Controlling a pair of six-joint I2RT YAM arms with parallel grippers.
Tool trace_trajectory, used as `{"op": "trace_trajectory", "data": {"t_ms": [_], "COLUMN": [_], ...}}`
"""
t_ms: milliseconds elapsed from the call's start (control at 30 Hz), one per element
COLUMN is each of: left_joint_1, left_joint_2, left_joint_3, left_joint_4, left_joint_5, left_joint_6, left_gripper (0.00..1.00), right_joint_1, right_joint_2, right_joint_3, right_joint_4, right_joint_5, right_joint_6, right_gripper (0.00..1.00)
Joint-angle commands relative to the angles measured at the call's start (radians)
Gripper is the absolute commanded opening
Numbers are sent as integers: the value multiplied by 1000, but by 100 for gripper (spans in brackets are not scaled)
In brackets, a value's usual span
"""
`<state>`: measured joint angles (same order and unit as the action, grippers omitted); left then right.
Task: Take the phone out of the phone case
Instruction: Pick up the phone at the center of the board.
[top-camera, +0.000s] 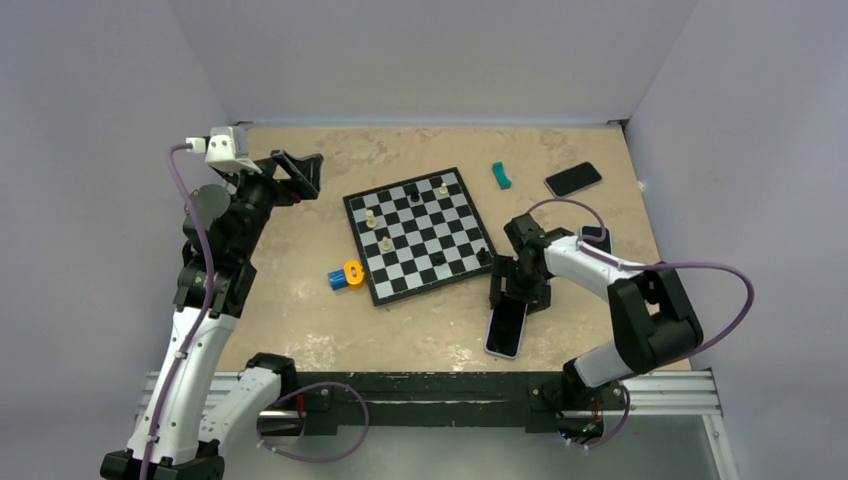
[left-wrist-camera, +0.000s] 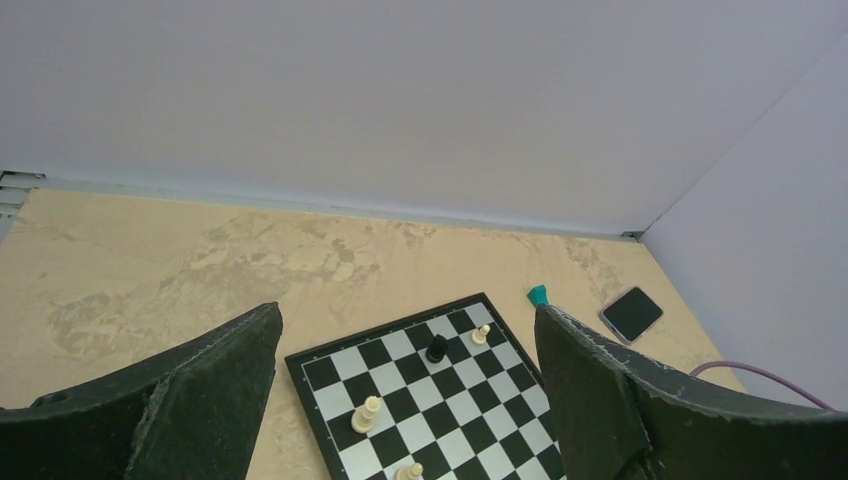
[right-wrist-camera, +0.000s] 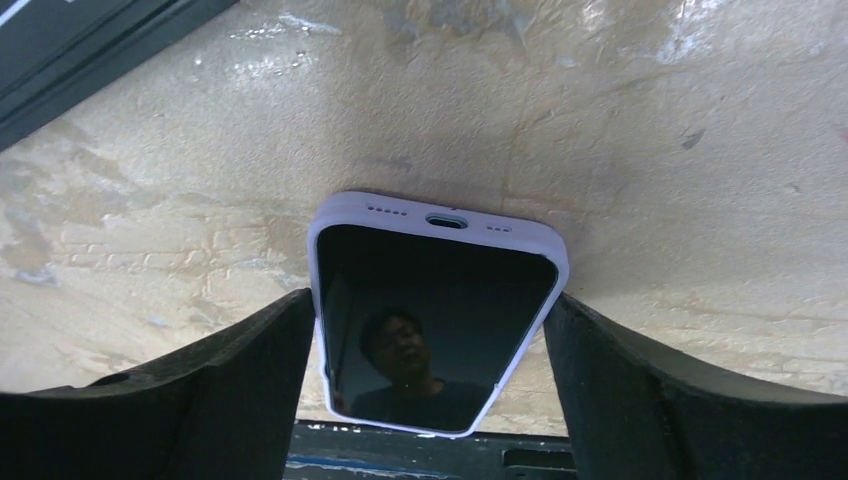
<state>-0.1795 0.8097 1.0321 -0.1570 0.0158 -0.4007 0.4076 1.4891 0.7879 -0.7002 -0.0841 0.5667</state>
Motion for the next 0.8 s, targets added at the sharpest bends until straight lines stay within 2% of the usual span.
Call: {"op": "trace_trajectory", "data": {"t_ms": [0, 100, 233, 600, 700, 767], "left_joint_1": [-6, -7, -8, -13, -19, -24], "left_joint_2": [-1, 2, 6, 9, 10, 10], "left_joint_3": [-8, -10, -14, -13, -14, -13], "left_joint_4": [53, 57, 63, 69, 71, 74], "left_joint_5": [12, 13, 19, 44, 49, 59], "left_joint_6": [3, 1, 3, -3, -4, -4], "left_gripper": [100, 100, 100, 99, 100, 99], "right_joint_1": [36, 52, 101, 179, 183, 183], "right_joint_2": [112, 199, 239, 224, 196, 122], "right_joint_3": [-26, -3, 8, 4, -14, -35], "right_joint_4": [68, 52, 59, 76, 89, 102], "right_joint_5": [-27, -35, -8, 72, 77, 82], "right_joint_6": [56, 56, 47, 80, 85, 97], "right_gripper": [79, 64, 65, 66, 50, 31]}}
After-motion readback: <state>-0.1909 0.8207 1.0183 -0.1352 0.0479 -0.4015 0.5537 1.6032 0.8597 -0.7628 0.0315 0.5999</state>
